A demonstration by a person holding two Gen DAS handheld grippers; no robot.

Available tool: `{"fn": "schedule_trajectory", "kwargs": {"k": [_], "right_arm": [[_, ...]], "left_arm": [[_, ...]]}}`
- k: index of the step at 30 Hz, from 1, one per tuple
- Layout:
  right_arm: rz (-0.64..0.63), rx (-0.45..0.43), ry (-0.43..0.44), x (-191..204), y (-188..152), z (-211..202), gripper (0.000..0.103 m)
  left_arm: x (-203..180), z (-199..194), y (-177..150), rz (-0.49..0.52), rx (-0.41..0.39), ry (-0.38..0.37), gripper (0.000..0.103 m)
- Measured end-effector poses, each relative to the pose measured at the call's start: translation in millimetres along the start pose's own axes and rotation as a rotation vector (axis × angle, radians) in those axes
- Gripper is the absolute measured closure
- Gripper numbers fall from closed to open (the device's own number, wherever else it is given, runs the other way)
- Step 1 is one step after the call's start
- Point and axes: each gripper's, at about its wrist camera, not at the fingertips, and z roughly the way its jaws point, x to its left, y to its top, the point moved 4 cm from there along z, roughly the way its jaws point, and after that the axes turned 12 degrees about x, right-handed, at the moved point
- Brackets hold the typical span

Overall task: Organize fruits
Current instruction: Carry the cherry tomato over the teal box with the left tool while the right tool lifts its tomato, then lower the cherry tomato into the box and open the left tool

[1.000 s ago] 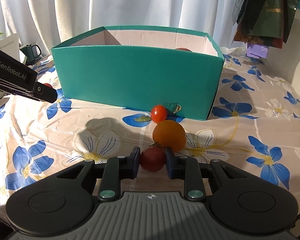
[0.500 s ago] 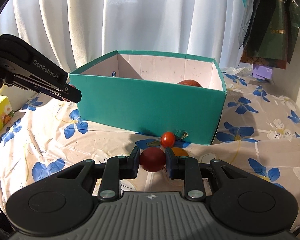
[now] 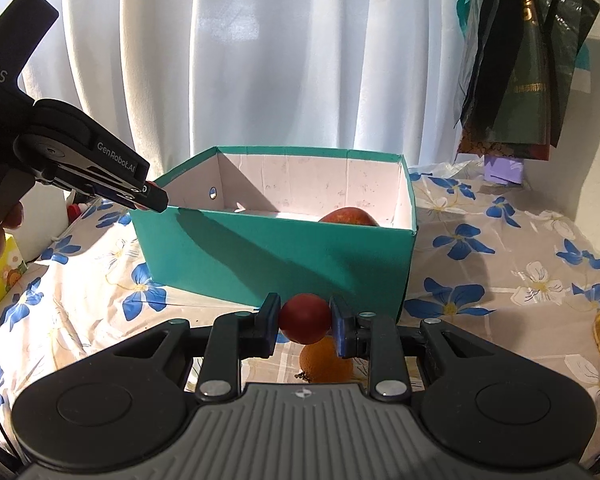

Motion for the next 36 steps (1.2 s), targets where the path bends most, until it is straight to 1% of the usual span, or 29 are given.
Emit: {"fn": "schedule_trajectory", "kwargs": {"k": [8,12,16,18,20,22,25,36], "right_arm": [[0.023,-0.040,-0.017,-10,6,-8,0.077],[0.043,-0.048,-0.034,-17,6,-9,0.077],[0.059,-0.052,-0.054,-22,6,-9,0.077],[0.060,-0.051,-0.061,-24,6,-9,0.077],[0.060,-0.053,-0.070,-25,6,-10,0.077],[0.062,-0.052,-0.078,-27,7,-10,0.077],[0.070,-0.053,-0.084,-29,9,-9,0.077],[0.065,-0.059,-0.098,-31,15,-4,0.077]], "left_arm": [[-17,26,26,0.039,-0.017,-0.005,0.073],[-25,45,32,0.063,-0.004,-0.025,0.073],[-28,70,36,0.067,0.028,0.006,0.073],[-29,82,37,0.059,0.047,0.034,0.073],[-29,90,37,0.053,0.061,0.032,0.073],[-30,95,37,0.052,0.069,0.025,0.073],[-31,101,39,0.059,0.067,0.044,0.073],[-29,117,49,0.049,0.071,0.071,0.073]]}}
